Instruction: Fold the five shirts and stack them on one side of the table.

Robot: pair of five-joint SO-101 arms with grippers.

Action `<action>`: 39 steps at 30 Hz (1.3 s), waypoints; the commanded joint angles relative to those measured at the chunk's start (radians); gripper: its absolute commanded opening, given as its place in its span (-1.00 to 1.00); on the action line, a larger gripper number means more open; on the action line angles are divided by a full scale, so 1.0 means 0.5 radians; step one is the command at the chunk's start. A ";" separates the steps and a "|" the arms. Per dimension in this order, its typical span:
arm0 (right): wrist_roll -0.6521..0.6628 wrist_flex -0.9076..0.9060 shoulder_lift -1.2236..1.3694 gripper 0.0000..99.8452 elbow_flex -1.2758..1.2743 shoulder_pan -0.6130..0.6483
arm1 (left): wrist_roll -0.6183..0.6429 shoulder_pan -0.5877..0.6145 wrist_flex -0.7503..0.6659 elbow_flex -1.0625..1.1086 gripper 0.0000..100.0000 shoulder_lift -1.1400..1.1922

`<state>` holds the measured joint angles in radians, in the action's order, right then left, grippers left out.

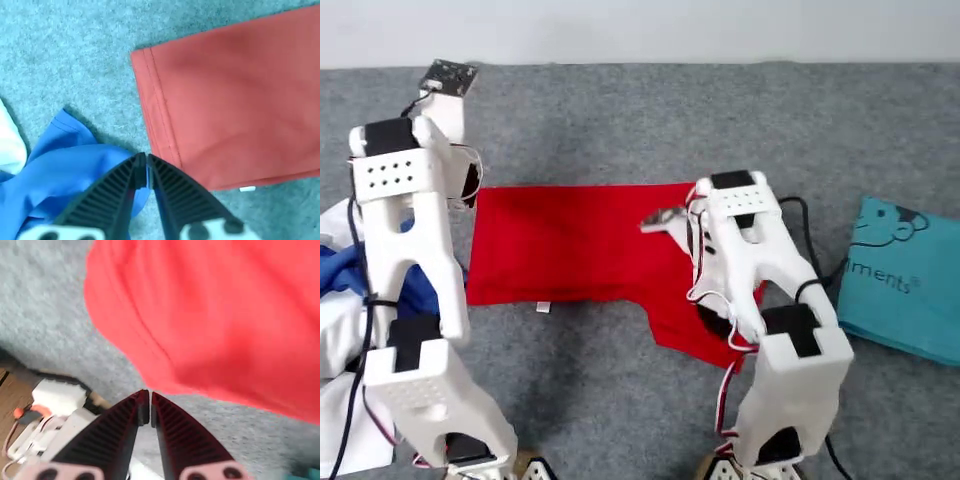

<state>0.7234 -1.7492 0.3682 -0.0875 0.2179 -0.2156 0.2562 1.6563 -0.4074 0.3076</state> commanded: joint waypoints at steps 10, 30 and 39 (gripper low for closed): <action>-0.015 -0.084 -0.226 -0.98 -0.028 -0.069 | 0.028 0.015 0.034 -0.091 -0.97 -0.209; -0.215 0.278 -0.152 -0.98 -0.264 0.250 | 0.040 0.003 0.061 -0.091 -0.97 -0.261; -0.233 0.410 -0.594 -0.98 -0.074 0.431 | 0.040 0.000 0.055 -0.091 -0.97 -0.261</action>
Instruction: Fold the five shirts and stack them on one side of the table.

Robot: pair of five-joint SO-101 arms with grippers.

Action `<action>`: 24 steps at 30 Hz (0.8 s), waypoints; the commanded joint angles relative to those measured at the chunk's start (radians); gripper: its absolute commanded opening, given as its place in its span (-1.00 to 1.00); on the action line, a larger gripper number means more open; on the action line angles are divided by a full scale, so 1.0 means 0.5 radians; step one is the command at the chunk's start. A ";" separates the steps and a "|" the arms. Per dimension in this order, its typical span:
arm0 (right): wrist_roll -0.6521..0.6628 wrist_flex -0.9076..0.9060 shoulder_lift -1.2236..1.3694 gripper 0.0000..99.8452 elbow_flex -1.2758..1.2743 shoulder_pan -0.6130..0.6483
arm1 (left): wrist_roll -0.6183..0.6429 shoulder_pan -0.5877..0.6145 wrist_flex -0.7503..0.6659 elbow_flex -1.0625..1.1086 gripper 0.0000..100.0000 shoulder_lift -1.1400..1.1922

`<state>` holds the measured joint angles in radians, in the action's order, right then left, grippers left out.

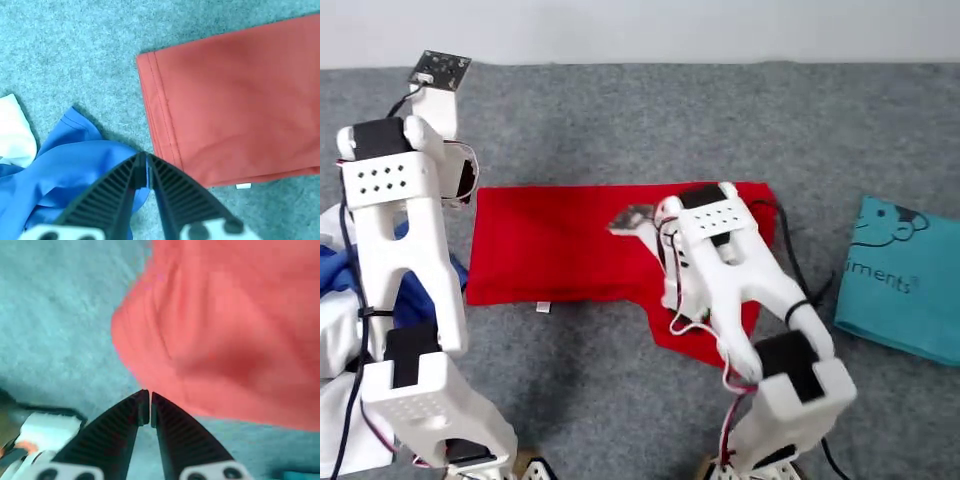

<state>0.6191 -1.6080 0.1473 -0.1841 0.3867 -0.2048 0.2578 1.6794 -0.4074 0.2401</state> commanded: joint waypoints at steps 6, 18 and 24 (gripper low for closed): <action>-0.120 0.545 0.146 -0.98 0.043 0.207 | 0.021 -0.003 0.018 -0.087 -0.97 -0.126; -0.249 0.198 0.281 -0.98 0.193 0.348 | 0.021 -0.003 0.018 -0.087 -0.97 -0.126; -0.249 0.192 0.038 -0.98 0.347 0.348 | 0.021 -0.006 0.012 -0.087 -0.97 -0.126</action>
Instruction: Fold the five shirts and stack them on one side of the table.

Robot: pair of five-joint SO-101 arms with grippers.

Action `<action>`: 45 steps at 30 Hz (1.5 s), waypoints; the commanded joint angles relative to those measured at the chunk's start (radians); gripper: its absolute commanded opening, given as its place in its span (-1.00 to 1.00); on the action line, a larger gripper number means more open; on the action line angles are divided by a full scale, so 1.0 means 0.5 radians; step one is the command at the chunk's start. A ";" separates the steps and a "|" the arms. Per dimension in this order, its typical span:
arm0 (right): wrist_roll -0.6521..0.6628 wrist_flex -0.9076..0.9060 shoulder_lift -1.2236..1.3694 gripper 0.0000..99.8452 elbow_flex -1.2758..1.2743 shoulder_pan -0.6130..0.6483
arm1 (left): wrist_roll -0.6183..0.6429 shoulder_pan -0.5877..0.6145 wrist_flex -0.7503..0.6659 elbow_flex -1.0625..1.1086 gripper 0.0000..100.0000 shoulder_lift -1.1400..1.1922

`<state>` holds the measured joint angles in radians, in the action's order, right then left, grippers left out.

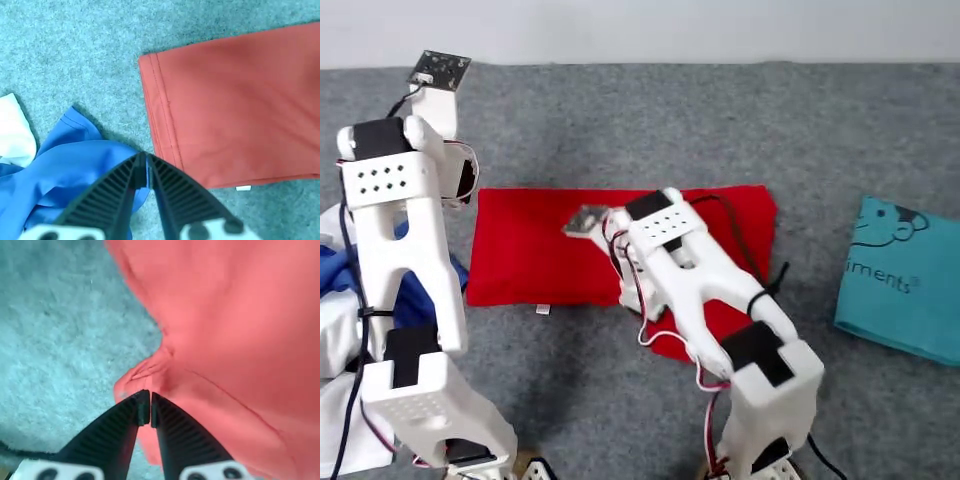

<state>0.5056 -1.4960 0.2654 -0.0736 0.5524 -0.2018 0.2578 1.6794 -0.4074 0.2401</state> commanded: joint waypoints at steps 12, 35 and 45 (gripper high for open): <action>-0.021 -0.032 -0.594 -0.98 0.138 -0.324 | 0.196 -0.258 0.058 -0.087 -0.97 -0.230; -0.427 -0.493 -1.373 -0.98 0.126 -1.551 | 0.187 -1.390 -0.279 0.137 -0.96 -0.273; -0.436 -0.499 -1.376 -0.98 0.126 -1.849 | 0.187 -1.507 -0.273 0.219 -0.96 -0.276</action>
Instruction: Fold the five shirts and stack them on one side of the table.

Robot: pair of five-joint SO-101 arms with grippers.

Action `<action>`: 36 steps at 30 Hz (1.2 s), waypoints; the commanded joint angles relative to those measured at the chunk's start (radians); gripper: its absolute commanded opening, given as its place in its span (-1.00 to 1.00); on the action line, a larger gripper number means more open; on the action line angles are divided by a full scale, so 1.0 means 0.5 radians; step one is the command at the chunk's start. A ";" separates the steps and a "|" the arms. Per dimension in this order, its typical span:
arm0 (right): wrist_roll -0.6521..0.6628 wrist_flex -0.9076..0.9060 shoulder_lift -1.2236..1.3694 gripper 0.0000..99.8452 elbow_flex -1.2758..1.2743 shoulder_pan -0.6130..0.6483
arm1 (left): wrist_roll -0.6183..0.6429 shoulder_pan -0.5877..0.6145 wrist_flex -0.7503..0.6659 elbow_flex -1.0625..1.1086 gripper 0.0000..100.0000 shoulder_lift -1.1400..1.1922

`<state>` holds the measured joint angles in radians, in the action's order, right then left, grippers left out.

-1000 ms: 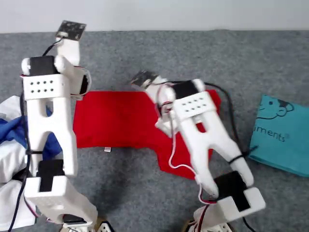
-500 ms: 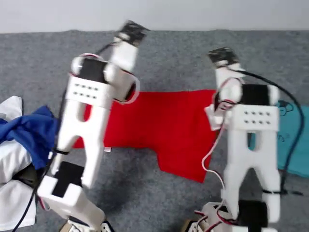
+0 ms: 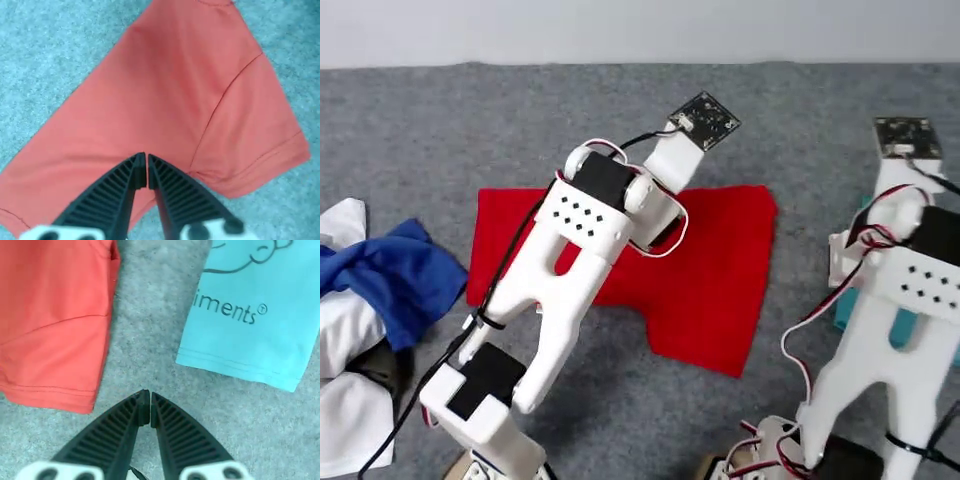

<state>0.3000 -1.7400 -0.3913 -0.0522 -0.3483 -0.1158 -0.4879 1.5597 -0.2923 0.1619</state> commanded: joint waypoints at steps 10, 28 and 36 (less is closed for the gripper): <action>-0.025 0.152 -0.060 -0.98 0.080 0.189 | 0.003 -0.025 0.021 -0.008 -0.95 -0.117; -0.374 -0.044 -0.195 -0.98 0.089 0.183 | -0.368 -0.344 -0.322 0.784 -0.67 -0.114; -0.371 -0.100 -0.382 -0.98 0.077 0.103 | -0.402 -0.549 -0.439 0.931 -0.57 -0.114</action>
<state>0.1235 -1.7507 -0.5432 -0.0506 -0.2839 -0.3046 -0.7227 1.3633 0.1772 0.1619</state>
